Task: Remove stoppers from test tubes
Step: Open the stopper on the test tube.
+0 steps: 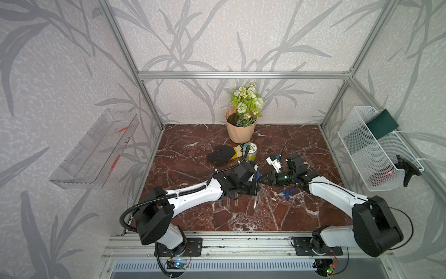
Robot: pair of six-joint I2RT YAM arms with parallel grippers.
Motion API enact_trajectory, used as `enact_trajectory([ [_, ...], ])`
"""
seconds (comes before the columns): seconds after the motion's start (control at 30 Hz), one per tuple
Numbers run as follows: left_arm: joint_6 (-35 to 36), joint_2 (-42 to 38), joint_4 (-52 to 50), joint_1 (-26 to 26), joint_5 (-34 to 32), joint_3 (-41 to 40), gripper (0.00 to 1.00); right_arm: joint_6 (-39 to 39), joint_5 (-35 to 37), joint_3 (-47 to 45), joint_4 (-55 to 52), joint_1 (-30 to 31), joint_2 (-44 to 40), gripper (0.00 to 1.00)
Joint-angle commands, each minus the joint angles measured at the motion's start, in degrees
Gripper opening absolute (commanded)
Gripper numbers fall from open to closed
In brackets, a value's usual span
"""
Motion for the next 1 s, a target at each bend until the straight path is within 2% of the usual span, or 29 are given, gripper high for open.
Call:
enact_trajectory([
  [0.0, -0.17, -1.20, 1.22, -0.23, 0.50, -0.58, 0.06, 0.73, 0.72, 1.71, 2.11, 0.35, 0.82, 0.37],
  [0.5, 0.02, -0.75, 1.58, -0.21, 1.17, -0.36, 0.03, 3.93, 1.23, 2.35, 6.27, 0.37, 2.46, 0.32],
  [0.8, 0.19, -0.73, 1.50, -0.21, 1.18, -0.19, 0.02, 3.99, 1.19, 3.09, 6.74, 0.35, 3.46, 0.21],
  [0.97, 0.19, -0.51, 1.39, -0.23, 1.39, 0.08, 0.00, 3.93, 1.46, 3.19, 6.58, 0.28, 3.48, 0.19],
])
